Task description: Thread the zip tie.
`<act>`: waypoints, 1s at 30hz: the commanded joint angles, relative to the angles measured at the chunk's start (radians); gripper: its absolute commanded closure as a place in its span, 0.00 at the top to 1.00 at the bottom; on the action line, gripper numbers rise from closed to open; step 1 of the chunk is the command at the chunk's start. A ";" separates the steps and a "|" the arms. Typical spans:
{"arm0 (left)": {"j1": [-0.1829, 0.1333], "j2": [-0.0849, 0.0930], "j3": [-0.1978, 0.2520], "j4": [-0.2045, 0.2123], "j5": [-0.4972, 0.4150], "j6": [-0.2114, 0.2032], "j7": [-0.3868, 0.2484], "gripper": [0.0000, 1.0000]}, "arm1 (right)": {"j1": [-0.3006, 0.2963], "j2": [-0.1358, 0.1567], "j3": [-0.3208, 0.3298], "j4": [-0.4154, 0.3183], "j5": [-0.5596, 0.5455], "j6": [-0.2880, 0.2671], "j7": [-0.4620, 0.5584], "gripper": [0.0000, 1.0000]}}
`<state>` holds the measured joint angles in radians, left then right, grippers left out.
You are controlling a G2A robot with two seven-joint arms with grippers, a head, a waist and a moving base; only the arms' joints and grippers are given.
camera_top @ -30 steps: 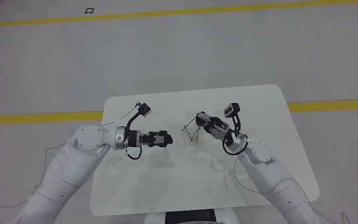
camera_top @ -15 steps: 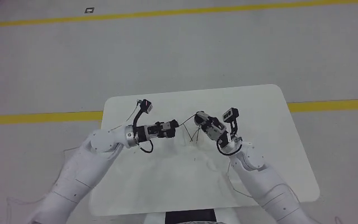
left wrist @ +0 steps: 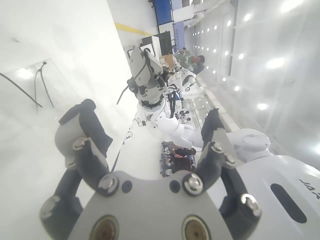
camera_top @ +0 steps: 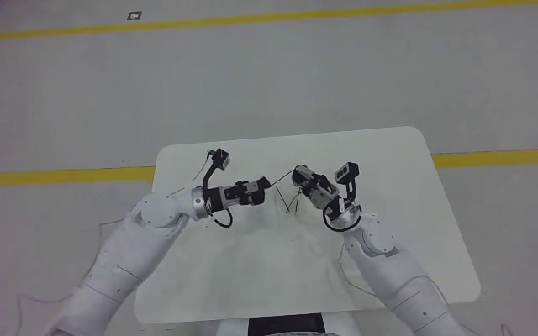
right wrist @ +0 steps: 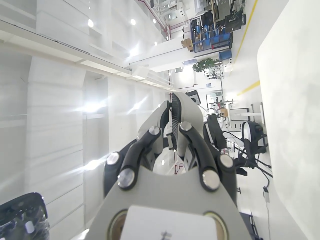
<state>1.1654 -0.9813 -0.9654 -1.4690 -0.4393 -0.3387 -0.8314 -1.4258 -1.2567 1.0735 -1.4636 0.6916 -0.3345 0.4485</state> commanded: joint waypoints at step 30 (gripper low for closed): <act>-0.013 -0.088 -0.040 0.172 -0.243 -0.001 -0.214 1.00 | -0.010 -0.031 -0.033 -0.018 0.085 0.029 -0.055 0.00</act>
<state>1.1569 -1.0665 -1.0124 -1.3087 -0.6789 -0.3399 -1.0406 -1.4334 -1.2862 1.0461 -1.4763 0.7828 -0.3049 0.3981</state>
